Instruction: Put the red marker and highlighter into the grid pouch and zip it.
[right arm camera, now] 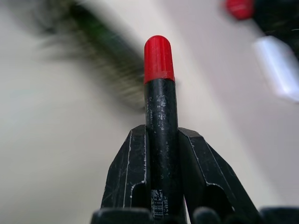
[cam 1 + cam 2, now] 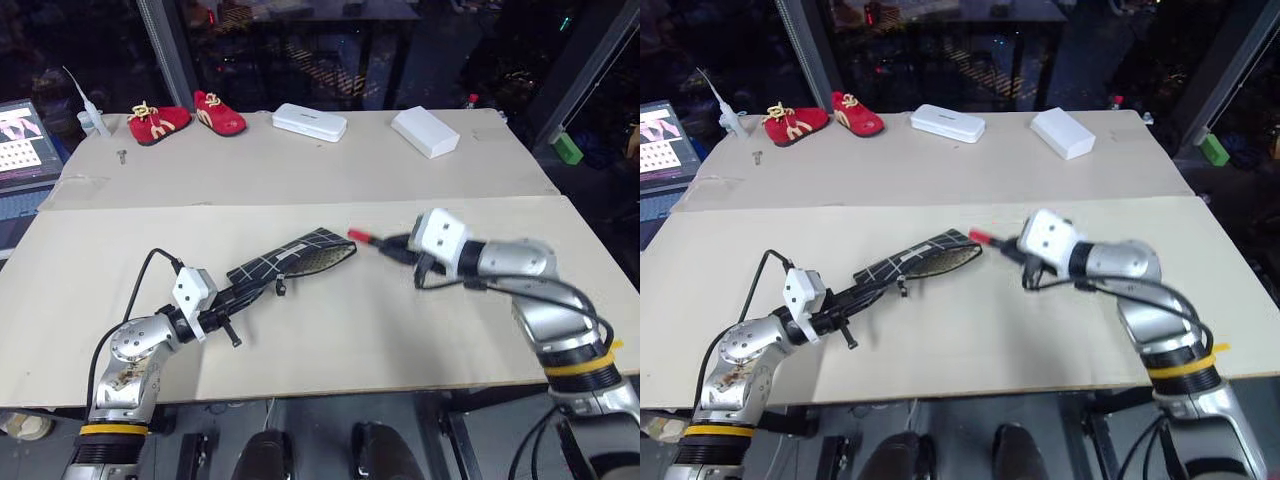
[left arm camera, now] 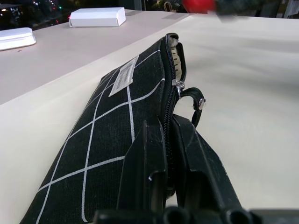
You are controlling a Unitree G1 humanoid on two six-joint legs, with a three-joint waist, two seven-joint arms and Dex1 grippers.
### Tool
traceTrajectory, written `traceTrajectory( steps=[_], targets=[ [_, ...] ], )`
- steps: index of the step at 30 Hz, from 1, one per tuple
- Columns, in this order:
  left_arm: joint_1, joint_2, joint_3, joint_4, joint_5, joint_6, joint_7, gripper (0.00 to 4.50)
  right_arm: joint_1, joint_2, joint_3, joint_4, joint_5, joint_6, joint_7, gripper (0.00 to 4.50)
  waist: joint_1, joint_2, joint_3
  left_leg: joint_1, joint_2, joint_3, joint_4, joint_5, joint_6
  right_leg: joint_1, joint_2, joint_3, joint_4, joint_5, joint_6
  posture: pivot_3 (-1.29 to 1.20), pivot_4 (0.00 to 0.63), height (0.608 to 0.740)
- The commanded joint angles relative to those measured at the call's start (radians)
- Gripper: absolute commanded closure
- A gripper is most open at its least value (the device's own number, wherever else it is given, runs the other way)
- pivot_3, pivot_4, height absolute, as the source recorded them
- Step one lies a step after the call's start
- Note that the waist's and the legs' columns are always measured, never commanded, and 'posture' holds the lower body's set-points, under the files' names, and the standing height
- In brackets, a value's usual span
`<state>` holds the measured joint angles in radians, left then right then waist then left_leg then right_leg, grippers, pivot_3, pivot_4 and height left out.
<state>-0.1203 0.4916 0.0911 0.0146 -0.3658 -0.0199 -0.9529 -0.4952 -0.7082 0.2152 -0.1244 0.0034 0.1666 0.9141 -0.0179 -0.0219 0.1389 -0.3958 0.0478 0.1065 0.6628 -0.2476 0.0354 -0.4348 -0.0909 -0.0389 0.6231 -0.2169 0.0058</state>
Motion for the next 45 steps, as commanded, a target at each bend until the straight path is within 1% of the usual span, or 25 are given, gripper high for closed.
traceTrajectory(
  steps=[1,4,6,10,15,22,30,36,38,40,41,42,44,45],
  targets=[
    [-0.021,-0.008,-0.008,-0.011,-0.013,-0.017,-0.007,4.5,-0.05,-0.017,0.017,-0.002,-0.101,-0.117,-0.036,3.99,0.002,0.0,0.0,0.002,0.0,0.0,0.0,0.0,0.0,0.001,0.0,0.0,0.0,0.0,0.0,0.0,0.15,0.74],
    [-0.026,-0.016,-0.015,-0.013,-0.011,-0.016,-0.008,4.5,-0.069,0.001,0.033,0.036,-0.136,-0.14,-0.051,3.99,0.004,0.0,0.0,0.006,0.001,0.0,0.0,0.0,0.0,0.005,0.001,0.0,0.0,-0.001,0.001,0.0,0.15,0.74],
    [-0.026,-0.018,-0.02,-0.019,-0.011,-0.014,-0.006,4.5,-0.075,0.005,0.038,0.053,-0.154,-0.162,-0.056,3.99,0.005,0.0,0.0,0.006,0.001,0.001,0.0,0.0,0.0,0.006,0.001,0.0,0.0,-0.001,-0.001,0.0,0.15,0.74],
    [-0.022,-0.028,-0.038,-0.03,-0.007,-0.015,-0.004,4.5,-0.093,0.002,0.092,0.122,-0.252,-0.273,-0.078,3.99,0.006,0.0,0.0,0.006,0.0,0.002,-0.001,0.0,0.0,0.006,0.001,0.0,0.0,-0.001,-0.001,0.0,0.15,0.74],
    [-0.025,-0.036,-0.044,-0.036,-0.011,-0.007,-0.004,4.5,-0.125,0.025,0.114,0.175,-0.283,-0.327,-0.081,3.99,0.005,0.0,0.0,0.006,0.0,0.003,-0.001,0.0,0.0,0.006,0.0,0.0,0.0,-0.001,-0.001,0.0,0.15,0.74],
    [-0.022,-0.037,-0.061,-0.043,-0.008,-0.006,-0.011,4.5,-0.202,0.09,0.163,0.277,-0.351,-0.406,-0.104,3.99,0.003,0.0,0.0,0.007,0.0,0.003,-0.001,0.0,0.0,0.007,0.001,0.0,0.001,-0.001,-0.001,0.0,0.15,0.74],
    [-0.027,-0.031,-0.074,-0.036,-0.002,-0.009,-0.023,4.5,-0.264,0.149,0.256,0.368,-0.446,-0.555,-0.118,3.99,0.004,0.0,0.0,0.006,0.0,0.003,-0.001,0.0,0.0,0.007,0.0,0.0,0.001,-0.001,-0.001,0.0,0.15,0.74],
    [-0.002,-0.035,-0.084,-0.062,-0.001,-0.008,-0.024,4.5,-0.307,0.264,0.294,0.445,-0.454,-0.602,-0.152,3.99,-0.002,0.0,0.0,0.007,0.001,0.003,-0.001,0.0,-0.001,0.007,0.001,0.0,0.002,-0.001,-0.001,0.0,0.15,0.74],
    [0.001,-0.035,-0.086,-0.066,-0.002,-0.007,-0.022,4.5,-0.318,0.283,0.287,0.468,-0.454,-0.604,-0.163,3.01,0.0,0.0,0.0,0.007,0.001,0.003,-0.001,0.0,-0.001,0.007,0.001,0.0,0.002,-0.001,-0.001,0.0,0.15,0.74],
    [0.004,-0.035,-0.087,-0.069,-0.003,-0.006,-0.02,4.5,-0.327,0.29,0.279,0.49,-0.46,-0.608,-0.179,2.45,0.003,0.0,0.0,0.007,0.001,0.004,-0.001,0.0,-0.001,0.007,0.001,-0.001,0.002,-0.001,-0.001,0.0,0.15,0.74],
    [0.005,-0.035,-0.087,-0.069,-0.003,-0.006,-0.02,4.5,-0.329,0.292,0.276,0.497,-0.464,-0.609,-0.187,2.03,0.005,0.0,0.0,0.007,0.001,0.004,-0.001,0.001,-0.001,0.007,0.001,-0.001,0.002,-0.001,-0.001,0.0,0.15,0.74],
    [0.007,-0.034,-0.086,-0.069,-0.004,-0.007,-0.021,4.5,-0.329,0.286,0.273,0.503,-0.466,-0.615,-0.192,1.81,0.005,0.0,0.0,0.007,0.0,0.004,-0.001,0.001,-0.001,0.007,0.0,-0.001,0.002,-0.001,-0.001,0.0,0.15,0.74],
    [0.008,-0.03,-0.082,-0.065,-0.007,-0.01,-0.026,4.5,-0.327,0.269,0.258,0.511,-0.463,-0.616,-0.202,0.95,0.005,0.0,0.0,0.007,0.0,0.004,-0.001,0.001,-0.001,0.007,0.0,-0.001,0.002,-0.001,-0.001,0.0,0.15,0.74],
    [0.008,-0.029,-0.079,-0.064,-0.008,-0.011,-0.028,4.5,-0.325,0.259,0.248,0.51,-0.45,-0.616,-0.196,0.74,0.004,0.0,0.0,0.007,0.0,0.003,-0.001,0.001,-0.001,0.007,0.0,-0.001,0.002,-0.001,-0.001,0.0,0.15,0.74]
  ],
)
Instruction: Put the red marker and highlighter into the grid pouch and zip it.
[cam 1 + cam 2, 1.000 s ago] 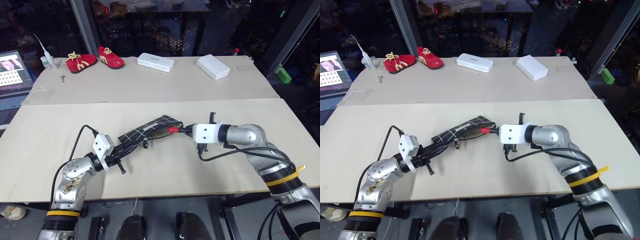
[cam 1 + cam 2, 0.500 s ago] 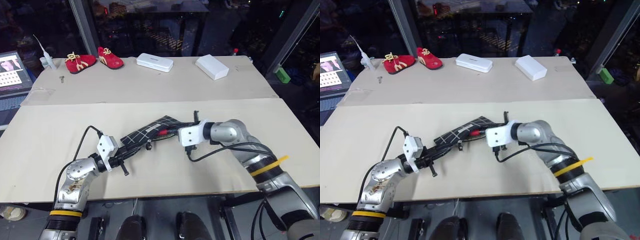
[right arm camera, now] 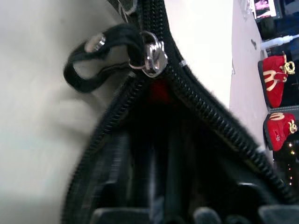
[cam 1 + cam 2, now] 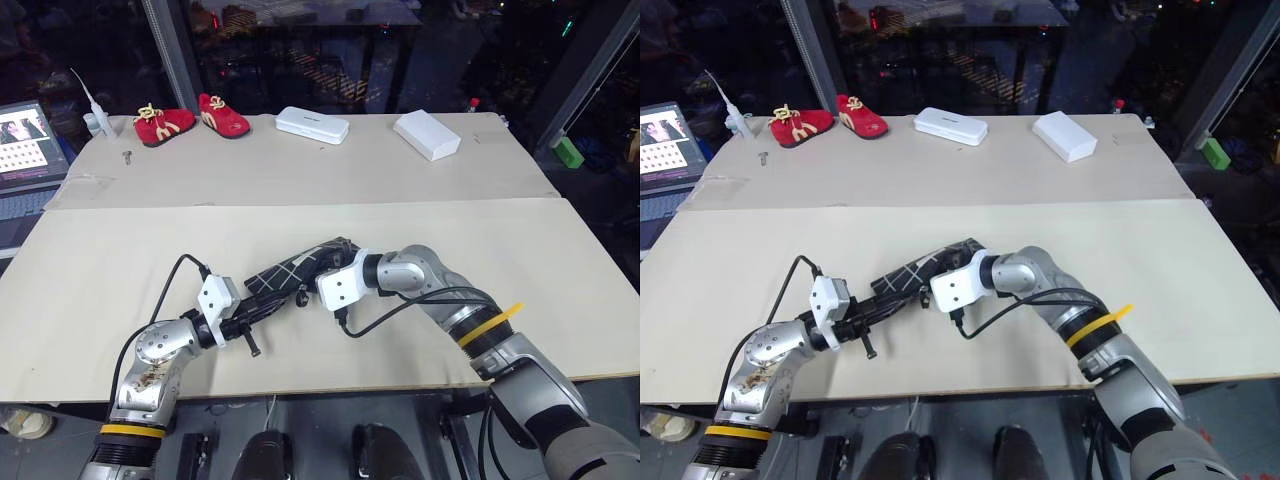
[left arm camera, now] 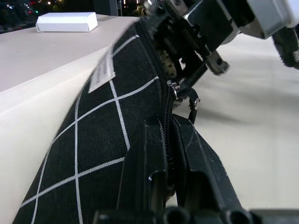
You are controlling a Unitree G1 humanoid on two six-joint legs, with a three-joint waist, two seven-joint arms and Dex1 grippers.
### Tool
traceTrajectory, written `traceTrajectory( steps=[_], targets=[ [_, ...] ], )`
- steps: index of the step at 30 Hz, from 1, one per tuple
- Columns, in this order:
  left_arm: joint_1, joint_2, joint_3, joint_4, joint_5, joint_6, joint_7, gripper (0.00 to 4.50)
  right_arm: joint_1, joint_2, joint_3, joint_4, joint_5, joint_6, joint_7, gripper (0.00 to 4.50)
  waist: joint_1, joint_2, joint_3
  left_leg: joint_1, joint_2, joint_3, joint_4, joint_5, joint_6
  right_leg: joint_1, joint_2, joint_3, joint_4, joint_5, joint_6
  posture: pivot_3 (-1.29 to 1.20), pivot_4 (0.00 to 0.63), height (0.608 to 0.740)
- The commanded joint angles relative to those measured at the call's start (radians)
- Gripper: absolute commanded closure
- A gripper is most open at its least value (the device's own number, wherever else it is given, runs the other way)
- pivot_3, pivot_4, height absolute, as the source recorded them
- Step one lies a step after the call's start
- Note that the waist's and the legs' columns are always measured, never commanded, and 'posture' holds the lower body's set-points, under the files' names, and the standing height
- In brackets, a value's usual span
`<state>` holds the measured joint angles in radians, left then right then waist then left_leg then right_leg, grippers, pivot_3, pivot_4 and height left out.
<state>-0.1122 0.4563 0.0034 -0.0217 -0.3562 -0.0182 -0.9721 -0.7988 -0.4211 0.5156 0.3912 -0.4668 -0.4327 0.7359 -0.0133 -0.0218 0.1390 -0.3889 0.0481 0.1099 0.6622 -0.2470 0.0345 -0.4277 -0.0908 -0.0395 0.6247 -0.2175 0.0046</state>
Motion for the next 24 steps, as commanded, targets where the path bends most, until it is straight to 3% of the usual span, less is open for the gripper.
traceTrajectory(
  steps=[1,6,10,14,17,24],
  targets=[
    [-0.002,0.007,0.01,-0.025,-0.018,-0.012,-0.009,4.5,-0.019,-0.044,-0.07,-0.011,0.044,-0.018,-0.008,0.74,0.0,0.0,0.0,0.0,0.0,0.0,0.0,0.0,0.0,0.0,0.0,0.0,0.0,0.0,0.0,0.0,0.15,0.74],
    [-0.008,0.008,0.014,-0.019,-0.018,-0.013,-0.009,4.5,0.02,-0.129,-0.201,-0.092,0.293,0.085,0.14,0.74,0.0,0.0,0.0,0.0,0.0,0.0,0.0,0.0,0.0,0.0,0.0,0.0,0.0,0.0,0.0,0.0,0.15,0.74],
    [-0.013,0.004,0.012,-0.014,-0.016,-0.012,-0.005,4.5,0.128,-0.274,-0.363,-0.343,0.695,0.591,0.411,0.74,0.01,0.0,0.0,0.0,0.001,-0.004,0.0,0.0,0.001,0.001,0.0,-0.001,-0.001,0.0,0.0,0.0,0.15,0.74],
    [-0.013,0.003,0.013,-0.01,-0.02,-0.008,-0.006,4.5,0.226,-0.381,-0.46,-0.521,0.985,0.974,0.505,0.74,0.009,0.0,0.0,0.0,0.001,-0.006,0.0,-0.001,0.002,0.002,-0.001,-0.001,-0.001,0.0,0.0,0.0,0.15,0.74],
    [-0.018,0.002,0.017,-0.006,-0.024,-0.003,-0.004,4.5,0.299,-0.367,-0.463,-0.613,1.06,1.117,0.443,0.74,0.004,0.0,0.0,0.002,0.002,-0.008,0.0,-0.001,0.002,0.003,0.0,-0.001,-0.001,0.0,-0.001,0.0,0.15,0.74],
    [-0.026,-0.009,0.013,-0.016,-0.027,0.01,0.01,4.5,0.344,-0.165,-0.344,-0.673,1.024,1.416,0.114,0.74,0.002,0.0,0.0,0.001,0.001,-0.008,0.0,-0.001,0.001,0.002,0.0,0.0,0.0,0.0,-0.002,0.0,0.15,0.74]
  ],
)
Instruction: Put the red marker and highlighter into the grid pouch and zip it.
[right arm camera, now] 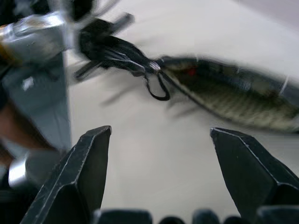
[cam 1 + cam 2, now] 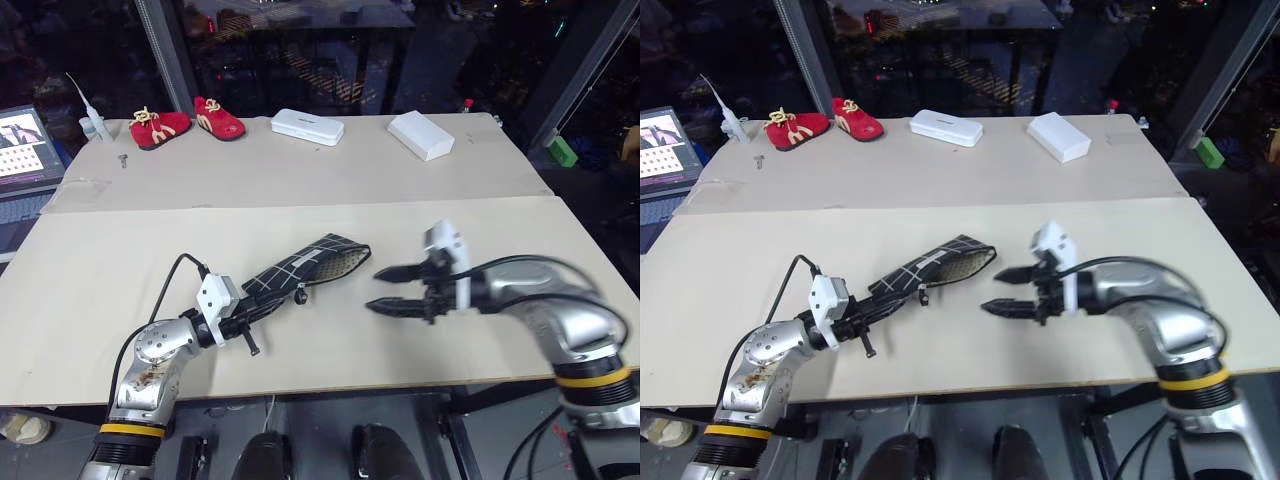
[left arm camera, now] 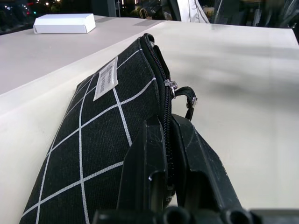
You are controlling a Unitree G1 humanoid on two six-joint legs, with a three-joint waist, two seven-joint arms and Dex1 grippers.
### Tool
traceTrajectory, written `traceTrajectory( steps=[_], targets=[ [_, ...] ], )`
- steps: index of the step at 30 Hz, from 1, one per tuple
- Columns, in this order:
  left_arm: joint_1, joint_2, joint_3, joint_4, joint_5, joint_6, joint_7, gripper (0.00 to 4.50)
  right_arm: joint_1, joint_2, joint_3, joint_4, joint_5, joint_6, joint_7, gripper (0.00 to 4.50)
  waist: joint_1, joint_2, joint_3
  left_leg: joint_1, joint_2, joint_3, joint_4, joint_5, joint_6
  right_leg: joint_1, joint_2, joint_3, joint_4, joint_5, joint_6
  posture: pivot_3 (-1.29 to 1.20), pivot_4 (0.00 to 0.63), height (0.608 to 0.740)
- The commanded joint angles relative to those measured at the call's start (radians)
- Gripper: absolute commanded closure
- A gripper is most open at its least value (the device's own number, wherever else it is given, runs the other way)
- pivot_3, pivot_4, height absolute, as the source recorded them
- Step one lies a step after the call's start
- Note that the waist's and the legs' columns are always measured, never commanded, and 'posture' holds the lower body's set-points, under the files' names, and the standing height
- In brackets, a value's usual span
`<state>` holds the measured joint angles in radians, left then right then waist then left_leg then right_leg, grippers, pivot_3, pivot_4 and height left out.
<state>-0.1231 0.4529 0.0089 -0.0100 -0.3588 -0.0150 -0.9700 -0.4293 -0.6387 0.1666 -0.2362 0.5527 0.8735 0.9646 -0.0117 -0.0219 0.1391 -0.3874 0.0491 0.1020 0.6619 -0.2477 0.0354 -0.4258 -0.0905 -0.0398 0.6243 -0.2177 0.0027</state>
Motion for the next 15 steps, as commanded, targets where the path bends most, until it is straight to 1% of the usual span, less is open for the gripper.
traceTrajectory(
  steps=[1,5,9,12,15],
  targets=[
    [-0.015,-0.007,0.007,-0.03,-0.024,0.009,0.009,4.5,-0.034,0.076,0.012,-0.043,0.001,0.14,-0.149,0.74,0.001,0.0,0.0,-0.001,0.0,0.0,0.0,0.0,0.0,0.0,0.0,0.0,0.0,0.0,0.0,0.0,0.15,0.74],
    [-0.019,-0.017,-0.003,-0.036,-0.024,0.016,0.011,4.5,-0.08,0.191,0.091,0.012,-0.088,0.156,-0.287,0.74,0.001,0.0,0.0,-0.002,-0.001,0.0,0.0,0.0,0.0,-0.001,0.0,0.0,-0.001,0.0,0.001,0.0,0.15,0.74],
    [-0.028,-0.021,-0.004,-0.028,-0.023,0.016,0.007,4.5,-0.175,0.345,0.097,0.095,-0.094,0.187,-0.361,0.74,-0.003,0.0,0.0,-0.002,-0.001,0.0,0.0,0.0,0.0,-0.001,0.001,-0.001,0.0,0.0,0.001,0.0,0.15,0.74],
    [-0.034,-0.025,-0.005,-0.025,-0.023,0.02,0.007,4.5,-0.207,0.394,0.096,0.102,-0.089,0.197,-0.369,0.74,-0.002,0.0,0.0,-0.002,-0.001,-0.001,0.0,0.0,0.0,-0.002,0.001,-0.001,0.0,0.0,0.001,0.0,0.15,0.74],
    [-0.044,-0.03,-0.011,-0.031,-0.021,0.03,0.014,4.5,-0.223,0.415,0.104,0.12,-0.109,0.185,-0.383,0.74,0.003,0.0,0.0,-0.003,-0.001,-0.002,0.0,0.0,0.0,-0.001,0.0,-0.002,0.0,0.0,0.001,0.0,0.15,0.74]
  ],
)
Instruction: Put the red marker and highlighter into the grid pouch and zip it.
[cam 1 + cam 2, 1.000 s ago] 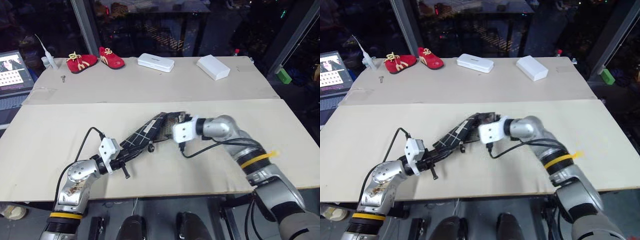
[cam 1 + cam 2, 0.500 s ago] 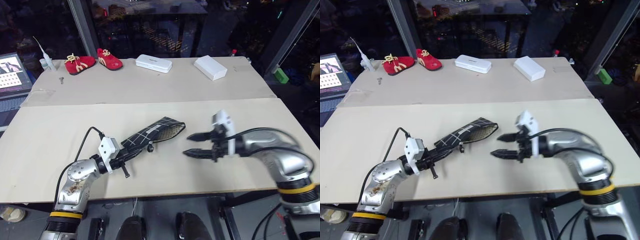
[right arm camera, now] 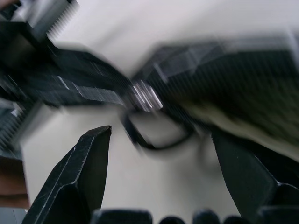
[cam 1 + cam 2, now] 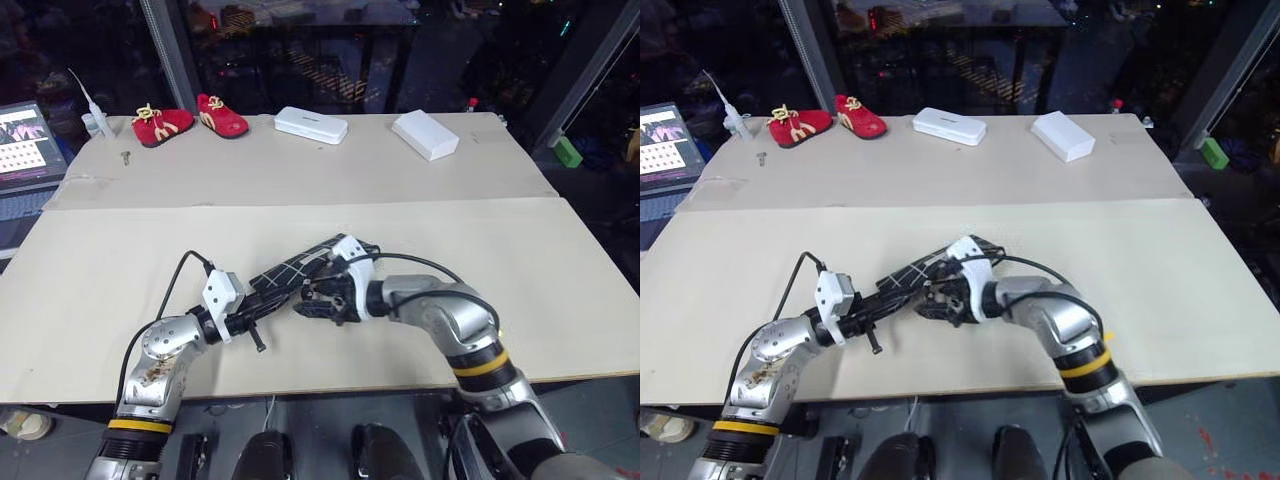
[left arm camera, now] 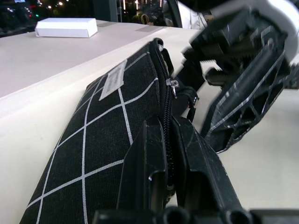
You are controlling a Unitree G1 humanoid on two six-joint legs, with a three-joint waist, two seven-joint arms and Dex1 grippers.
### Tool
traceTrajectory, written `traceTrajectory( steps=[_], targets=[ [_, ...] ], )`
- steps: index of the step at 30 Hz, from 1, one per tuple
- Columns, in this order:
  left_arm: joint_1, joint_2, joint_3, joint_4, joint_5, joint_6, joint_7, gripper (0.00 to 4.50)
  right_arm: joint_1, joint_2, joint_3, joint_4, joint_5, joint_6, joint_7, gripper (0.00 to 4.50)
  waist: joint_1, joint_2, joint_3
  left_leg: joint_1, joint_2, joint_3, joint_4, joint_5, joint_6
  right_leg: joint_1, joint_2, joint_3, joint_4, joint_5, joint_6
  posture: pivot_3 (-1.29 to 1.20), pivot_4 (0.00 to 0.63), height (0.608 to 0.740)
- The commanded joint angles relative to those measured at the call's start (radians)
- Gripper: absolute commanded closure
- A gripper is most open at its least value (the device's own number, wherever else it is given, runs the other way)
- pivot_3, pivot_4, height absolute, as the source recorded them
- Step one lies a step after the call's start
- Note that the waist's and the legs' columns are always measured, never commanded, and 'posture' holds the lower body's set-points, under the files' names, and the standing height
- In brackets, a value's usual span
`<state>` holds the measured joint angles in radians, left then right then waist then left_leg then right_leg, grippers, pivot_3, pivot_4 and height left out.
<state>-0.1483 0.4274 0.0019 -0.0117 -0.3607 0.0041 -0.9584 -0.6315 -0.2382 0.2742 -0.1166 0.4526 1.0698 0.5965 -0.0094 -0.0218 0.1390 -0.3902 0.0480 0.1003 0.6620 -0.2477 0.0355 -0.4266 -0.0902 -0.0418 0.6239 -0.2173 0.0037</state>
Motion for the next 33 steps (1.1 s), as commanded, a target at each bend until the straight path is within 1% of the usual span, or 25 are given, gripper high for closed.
traceTrajectory(
  steps=[1,3,6,8,9,10,11,15,23,27,29,33],
  targets=[
    [-0.023,-0.005,-0.005,-0.031,-0.019,0.015,0.004,4.5,-0.023,0.017,-0.002,0.005,-0.013,-0.015,-0.016,0.74,0.001,0.0,0.0,0.0,0.0,0.0,0.0,0.0,0.0,0.0,-0.001,0.0,0.0,0.0,0.0,0.0,0.15,0.74],
    [-0.029,-0.006,-0.006,-0.033,-0.019,0.022,0.006,4.5,-0.023,0.017,-0.001,0.006,-0.019,-0.02,-0.015,0.74,-0.001,0.0,0.0,-0.001,-0.001,0.0,0.0,0.0,0.0,0.0,-0.001,0.0,-0.001,0.0,0.0,0.0,0.15,0.74],
    [-0.035,-0.005,-0.005,-0.039,-0.02,0.031,0.007,4.5,-0.014,0.004,-0.002,-0.002,-0.036,-0.041,-0.014,1.52,-0.003,0.0,0.0,0.0,0.0,0.0,0.0,0.0,0.0,0.0,0.0,0.0,0.0,0.0,0.0,0.0,0.15,0.74],
    [-0.037,-0.003,-0.003,-0.042,-0.022,0.035,0.007,4.5,-0.012,-0.009,0.006,0.003,-0.057,-0.056,-0.013,2.07,-0.004,0.0,0.0,0.0,0.0,0.0,0.0,0.0,0.0,0.0,0.0,0.0,0.0,0.0,0.0,0.0,0.15,0.74],
    [-0.039,-0.004,-0.003,-0.042,-0.022,0.037,0.007,4.5,-0.011,-0.015,0.009,0.006,-0.063,-0.063,-0.008,2.55,-0.004,0.0,0.0,0.0,0.0,0.0,0.0,0.0,0.0,0.0,0.0,0.0,0.0,0.0,0.0,0.0,0.15,0.74],
    [-0.041,-0.004,-0.003,-0.044,-0.023,0.04,0.008,4.5,-0.012,-0.021,0.012,0.009,-0.068,-0.069,-0.005,2.84,-0.004,0.0,0.0,0.0,0.0,0.0,0.0,0.0,0.0,0.0,0.0,0.0,0.0,0.0,0.0,0.0,0.15,0.74],
    [-0.041,-0.003,-0.002,-0.045,-0.023,0.041,0.008,4.5,-0.011,-0.028,0.016,0.007,-0.071,-0.076,0.004,3.33,-0.004,0.0,0.0,0.0,0.0,0.0,0.0,0.0,0.0,0.0,0.0,0.0,0.0,0.0,0.0,0.0,0.15,0.74],
    [-0.037,-0.003,0.0,-0.058,-0.025,0.05,0.011,4.5,-0.007,-0.043,0.012,-0.011,-0.06,-0.073,0.03,4.47,-0.006,0.0,0.0,0.0,0.0,0.0,0.0,0.0,0.0,0.0,0.0,0.0,0.0,0.0,0.001,0.0,0.15,0.74],
    [-0.022,-0.004,0.004,-0.083,-0.025,0.063,0.018,4.5,0.006,-0.096,-0.013,-0.034,-0.07,-0.063,0.044,4.47,-0.005,0.0,0.0,0.0,0.0,0.0,0.0,0.0,0.0,0.0,0.0,0.0,0.0,0.0,0.001,0.0,0.15,0.74],
    [-0.014,-0.004,0.007,-0.079,-0.024,0.057,0.019,4.5,0.027,-0.25,-0.046,-0.081,-0.056,-0.059,0.124,4.47,0.001,0.0,0.0,-0.001,-0.001,-0.001,0.0,0.0,0.0,0.0,0.0,0.0,-0.001,0.0,0.001,0.0,0.15,0.74],
    [-0.011,-0.005,0.008,-0.078,-0.023,0.055,0.019,4.5,0.037,-0.301,-0.056,-0.093,-0.053,-0.067,0.144,4.47,0.001,0.0,0.0,-0.001,-0.001,-0.001,0.0,0.0,0.0,0.0,-0.001,0.0,-0.002,0.0,0.001,0.0,0.15,0.74],
    [-0.007,-0.008,0.006,-0.074,-0.02,0.048,0.021,4.5,0.055,-0.432,-0.097,-0.066,-0.07,-0.108,0.197,4.47,-0.002,0.0,0.0,-0.001,-0.001,-0.001,0.0,0.0,0.0,0.0,0.0,0.0,-0.003,0.0,0.001,0.0,0.15,0.74]
  ],
)
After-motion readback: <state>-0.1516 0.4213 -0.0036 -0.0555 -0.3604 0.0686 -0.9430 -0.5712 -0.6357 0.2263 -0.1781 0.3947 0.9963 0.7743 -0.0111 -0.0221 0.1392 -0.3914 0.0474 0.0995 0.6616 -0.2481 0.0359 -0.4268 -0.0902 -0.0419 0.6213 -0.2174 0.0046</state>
